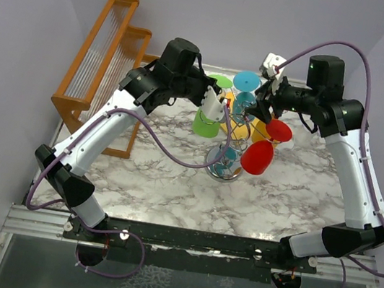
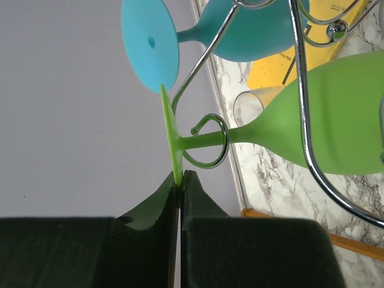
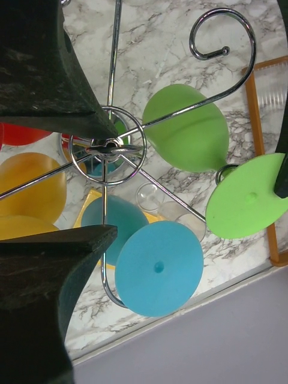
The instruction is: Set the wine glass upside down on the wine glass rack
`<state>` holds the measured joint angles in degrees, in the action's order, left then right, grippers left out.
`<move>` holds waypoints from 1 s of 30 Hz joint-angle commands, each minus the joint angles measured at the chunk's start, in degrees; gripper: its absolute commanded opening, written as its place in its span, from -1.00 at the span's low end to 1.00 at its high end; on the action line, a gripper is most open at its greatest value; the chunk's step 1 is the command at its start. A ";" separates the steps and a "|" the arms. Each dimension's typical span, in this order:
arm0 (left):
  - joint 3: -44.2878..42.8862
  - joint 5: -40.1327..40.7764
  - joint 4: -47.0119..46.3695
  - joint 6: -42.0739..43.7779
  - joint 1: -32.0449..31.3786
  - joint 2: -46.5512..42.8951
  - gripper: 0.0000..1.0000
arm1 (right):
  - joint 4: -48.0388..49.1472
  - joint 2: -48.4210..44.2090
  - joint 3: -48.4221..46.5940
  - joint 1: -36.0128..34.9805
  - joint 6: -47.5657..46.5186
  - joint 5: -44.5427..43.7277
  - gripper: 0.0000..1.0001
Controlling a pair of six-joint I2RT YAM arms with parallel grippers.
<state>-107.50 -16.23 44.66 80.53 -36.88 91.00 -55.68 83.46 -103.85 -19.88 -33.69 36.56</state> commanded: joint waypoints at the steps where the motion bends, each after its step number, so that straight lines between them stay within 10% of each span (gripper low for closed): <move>1: 1.01 -2.83 0.07 -0.97 -0.38 -1.35 -0.94 | 1.80 -2.15 0.22 0.20 0.29 -1.55 0.19; 30: 3.44 -2.78 0.83 -3.37 -0.47 -2.71 -0.46 | 2.77 -7.06 4.09 0.21 1.87 -4.02 0.29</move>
<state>-104.29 -16.80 44.25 78.11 -36.91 90.30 -55.05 77.89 -100.47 -19.86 -32.80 34.11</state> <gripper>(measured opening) 0.261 0.644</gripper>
